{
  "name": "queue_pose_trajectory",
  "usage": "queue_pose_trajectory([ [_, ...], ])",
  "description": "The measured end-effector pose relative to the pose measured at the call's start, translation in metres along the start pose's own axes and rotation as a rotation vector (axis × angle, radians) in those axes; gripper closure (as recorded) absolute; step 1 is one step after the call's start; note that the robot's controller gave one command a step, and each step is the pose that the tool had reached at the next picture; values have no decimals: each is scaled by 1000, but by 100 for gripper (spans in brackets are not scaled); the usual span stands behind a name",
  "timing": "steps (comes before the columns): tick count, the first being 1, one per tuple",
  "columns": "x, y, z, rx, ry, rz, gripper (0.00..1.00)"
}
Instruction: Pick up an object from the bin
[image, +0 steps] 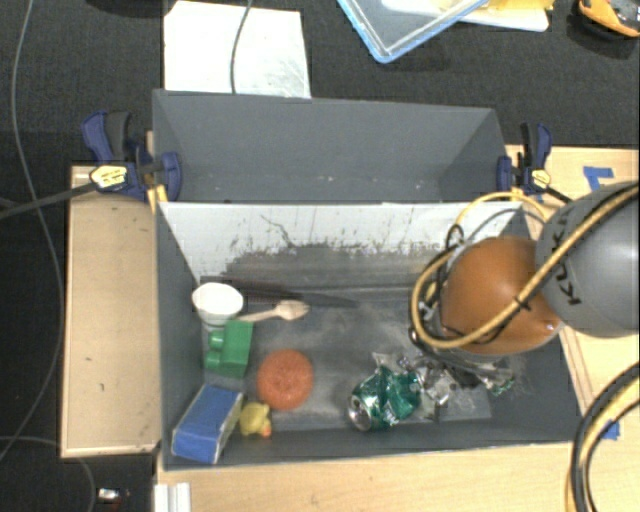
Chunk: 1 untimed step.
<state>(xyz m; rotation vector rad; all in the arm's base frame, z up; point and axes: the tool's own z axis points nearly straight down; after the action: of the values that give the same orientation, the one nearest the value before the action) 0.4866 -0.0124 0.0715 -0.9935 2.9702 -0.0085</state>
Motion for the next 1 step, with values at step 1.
queue_pose_trajectory([
  [1, 0, 0, 0, 0, 0, 0, 100],
])
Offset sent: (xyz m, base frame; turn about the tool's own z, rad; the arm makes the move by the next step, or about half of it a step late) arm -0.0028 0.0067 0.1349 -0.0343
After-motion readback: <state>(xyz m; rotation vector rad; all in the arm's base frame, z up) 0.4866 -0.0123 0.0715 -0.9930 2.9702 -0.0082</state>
